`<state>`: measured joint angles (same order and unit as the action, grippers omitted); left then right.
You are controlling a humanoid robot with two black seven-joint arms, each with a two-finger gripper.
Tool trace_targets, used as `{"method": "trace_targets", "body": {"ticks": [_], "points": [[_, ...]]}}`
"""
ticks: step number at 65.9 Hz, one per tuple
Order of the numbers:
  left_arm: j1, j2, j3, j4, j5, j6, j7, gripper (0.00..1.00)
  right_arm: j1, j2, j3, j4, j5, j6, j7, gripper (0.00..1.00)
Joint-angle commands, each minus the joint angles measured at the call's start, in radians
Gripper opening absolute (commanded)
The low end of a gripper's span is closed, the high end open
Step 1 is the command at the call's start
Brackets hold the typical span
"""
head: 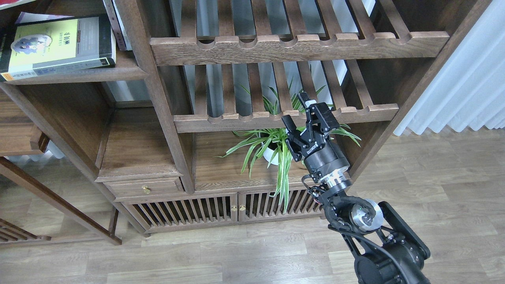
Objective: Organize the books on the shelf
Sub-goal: 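Place the red book on the upper shelf with the left gripper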
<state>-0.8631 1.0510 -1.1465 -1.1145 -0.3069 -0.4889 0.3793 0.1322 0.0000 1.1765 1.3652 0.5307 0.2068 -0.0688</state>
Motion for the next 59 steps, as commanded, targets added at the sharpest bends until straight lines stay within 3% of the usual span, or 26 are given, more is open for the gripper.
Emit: {"method": "trace_targets", "body": {"ticks": [1,45,53,59], "points": [[-0.001,-0.049,-0.056,0.022,0.058,0.000,0.000,0.04,0.001,0.000,0.000,0.000,0.000,0.000,0.000,0.85],[-0.019,-0.394,-0.231,0.124,0.377,0.000,-0.005,0.07,0.000,0.000,0.002,0.000,-0.002,0.002,0.000,0.86],[-0.024,-0.396,-0.233,0.150,0.400,0.000,-0.013,0.17,0.000,0.000,0.002,0.000,-0.002,0.002,0.000,0.87],[-0.025,-0.396,-0.233,0.168,0.404,0.000,-0.011,0.30,0.000,0.000,0.002,-0.001,-0.002,0.002,0.000,0.87]]}}
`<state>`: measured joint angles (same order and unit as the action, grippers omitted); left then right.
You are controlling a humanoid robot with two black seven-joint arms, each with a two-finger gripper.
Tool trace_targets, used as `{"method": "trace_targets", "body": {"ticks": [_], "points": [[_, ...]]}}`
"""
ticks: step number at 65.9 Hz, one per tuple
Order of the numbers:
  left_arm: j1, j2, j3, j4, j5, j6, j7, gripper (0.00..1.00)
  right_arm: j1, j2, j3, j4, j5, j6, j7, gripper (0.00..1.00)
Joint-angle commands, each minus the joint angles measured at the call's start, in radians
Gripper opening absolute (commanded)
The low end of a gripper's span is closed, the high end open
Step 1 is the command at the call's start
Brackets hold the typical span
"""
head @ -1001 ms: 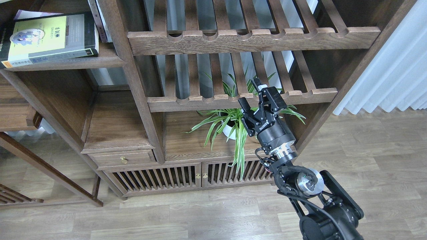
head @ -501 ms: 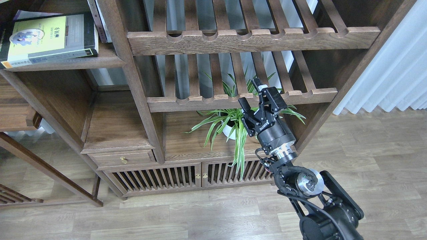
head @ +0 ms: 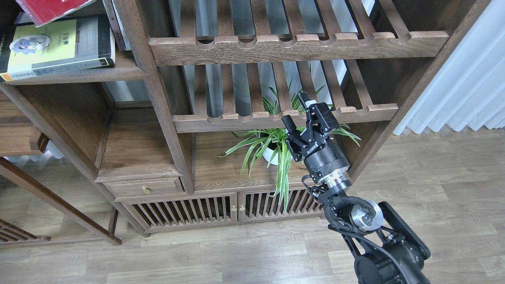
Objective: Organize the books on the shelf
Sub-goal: 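Place the red book on the upper shelf with the left gripper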
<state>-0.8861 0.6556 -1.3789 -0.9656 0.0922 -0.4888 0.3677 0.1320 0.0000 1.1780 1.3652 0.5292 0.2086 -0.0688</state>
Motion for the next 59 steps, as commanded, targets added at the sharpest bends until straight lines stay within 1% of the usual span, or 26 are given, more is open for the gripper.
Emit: {"method": "trace_targets", "body": {"ticks": [1,8,13,17,21,36,37,44,59], "points": [[-0.002,-0.001,0.000,0.021,0.007,0.000,0.000,0.31,0.000,0.000,0.000,-0.001,0.000,-0.001,0.000,0.87],[-0.001,0.007,0.000,0.021,0.009,0.000,0.004,0.44,0.001,0.000,0.000,-0.003,0.000,-0.003,0.000,0.87],[0.001,0.009,0.000,0.019,0.007,0.000,0.005,0.48,0.001,0.000,0.000,-0.006,0.000,-0.003,0.000,0.87],[0.001,0.009,-0.002,0.019,0.007,0.000,0.005,0.52,0.001,0.000,0.000,-0.008,0.000,-0.003,0.000,0.87],[0.001,0.009,-0.005,0.019,0.007,0.000,0.005,0.54,0.001,0.000,0.000,-0.008,0.000,-0.003,0.001,0.87],[-0.007,0.004,-0.040,0.021,0.007,0.000,0.004,0.54,-0.002,0.000,0.000,-0.008,0.000,0.000,0.000,0.87],[-0.033,0.006,-0.048,0.021,0.003,0.000,0.002,0.54,-0.002,0.000,0.000,-0.008,0.000,0.000,0.000,0.88],[-0.085,0.006,-0.060,0.031,-0.003,0.000,0.002,0.55,-0.005,0.000,0.002,-0.008,0.000,0.002,0.000,0.88],[-0.240,0.007,-0.086,0.114,-0.006,0.000,-0.003,0.58,-0.006,0.000,0.000,-0.009,0.000,0.002,0.000,0.88]]}}
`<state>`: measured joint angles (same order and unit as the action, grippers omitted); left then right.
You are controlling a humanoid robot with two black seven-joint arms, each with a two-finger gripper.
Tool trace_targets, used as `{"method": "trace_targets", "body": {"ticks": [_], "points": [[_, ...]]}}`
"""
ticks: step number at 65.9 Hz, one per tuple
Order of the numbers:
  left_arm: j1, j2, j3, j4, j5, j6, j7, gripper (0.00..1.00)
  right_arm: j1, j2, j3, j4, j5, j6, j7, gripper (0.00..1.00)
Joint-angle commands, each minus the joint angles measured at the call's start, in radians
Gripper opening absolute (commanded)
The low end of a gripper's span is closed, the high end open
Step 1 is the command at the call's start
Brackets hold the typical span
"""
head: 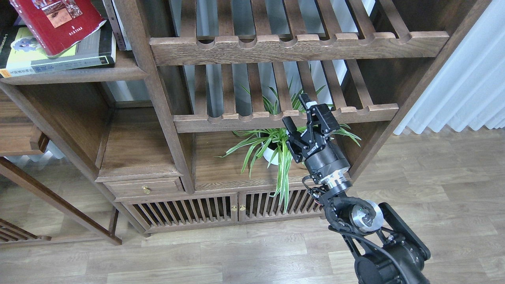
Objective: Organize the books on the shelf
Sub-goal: 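Place the red book on the upper shelf with the left gripper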
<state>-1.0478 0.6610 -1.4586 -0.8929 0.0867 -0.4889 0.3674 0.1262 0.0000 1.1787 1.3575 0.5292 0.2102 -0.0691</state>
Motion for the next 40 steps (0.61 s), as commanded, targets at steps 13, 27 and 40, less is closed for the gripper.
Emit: {"method": "trace_targets", "body": {"ticks": [13,27,40], "points": [[-0.078,0.002,0.009,0.035,-0.008,0.000,0.001,0.61,0.003,0.000,-0.002,-0.005,0.000,-0.002,0.000,0.88],[0.086,-0.057,0.032,-0.078,-0.025,0.000,-0.001,0.71,0.007,0.000,-0.002,-0.006,0.000,-0.002,0.000,0.88],[0.115,-0.224,0.018,-0.216,-0.160,0.000,-0.033,0.72,0.001,0.000,-0.001,-0.006,0.000,0.005,0.000,0.88]]}}
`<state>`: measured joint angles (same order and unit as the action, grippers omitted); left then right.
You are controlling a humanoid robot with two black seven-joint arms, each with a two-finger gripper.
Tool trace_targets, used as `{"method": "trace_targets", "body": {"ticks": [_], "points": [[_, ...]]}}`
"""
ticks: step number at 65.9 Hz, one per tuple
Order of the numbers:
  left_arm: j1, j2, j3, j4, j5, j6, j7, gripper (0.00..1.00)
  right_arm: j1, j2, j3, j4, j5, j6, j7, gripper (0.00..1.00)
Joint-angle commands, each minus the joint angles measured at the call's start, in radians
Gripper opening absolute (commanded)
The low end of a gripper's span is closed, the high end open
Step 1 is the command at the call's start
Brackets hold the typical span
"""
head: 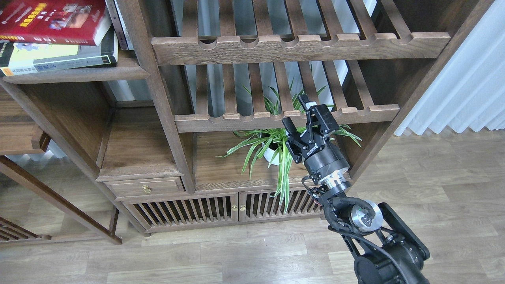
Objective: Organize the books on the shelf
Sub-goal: 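Place the red book on the upper shelf with the left gripper, then release the red book and withdraw the left gripper downward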
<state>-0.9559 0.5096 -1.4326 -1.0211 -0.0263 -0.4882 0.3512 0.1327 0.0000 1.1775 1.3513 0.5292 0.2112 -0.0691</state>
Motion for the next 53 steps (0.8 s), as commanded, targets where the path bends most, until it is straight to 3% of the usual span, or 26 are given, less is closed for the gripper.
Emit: {"method": "trace_targets", "body": {"ticks": [1,25,36,53], "points": [[0.028,-0.077,-0.009,-0.094,-0.047,-0.001,-0.017,0.72,-0.005,0.000,0.001,0.000,0.000,0.004,0.000,0.88],[0.417,-0.206,-0.115,-0.362,-0.053,-0.001,-0.018,0.72,-0.005,0.000,0.002,0.000,0.000,0.004,0.000,0.88],[0.427,-0.284,-0.124,-0.363,-0.052,-0.001,-0.017,0.68,-0.012,0.000,0.001,0.000,0.000,0.004,0.000,0.88],[0.557,-0.379,-0.065,-0.363,-0.026,-0.001,-0.008,0.68,-0.008,0.000,-0.001,0.000,-0.017,-0.003,0.000,0.88]]}}
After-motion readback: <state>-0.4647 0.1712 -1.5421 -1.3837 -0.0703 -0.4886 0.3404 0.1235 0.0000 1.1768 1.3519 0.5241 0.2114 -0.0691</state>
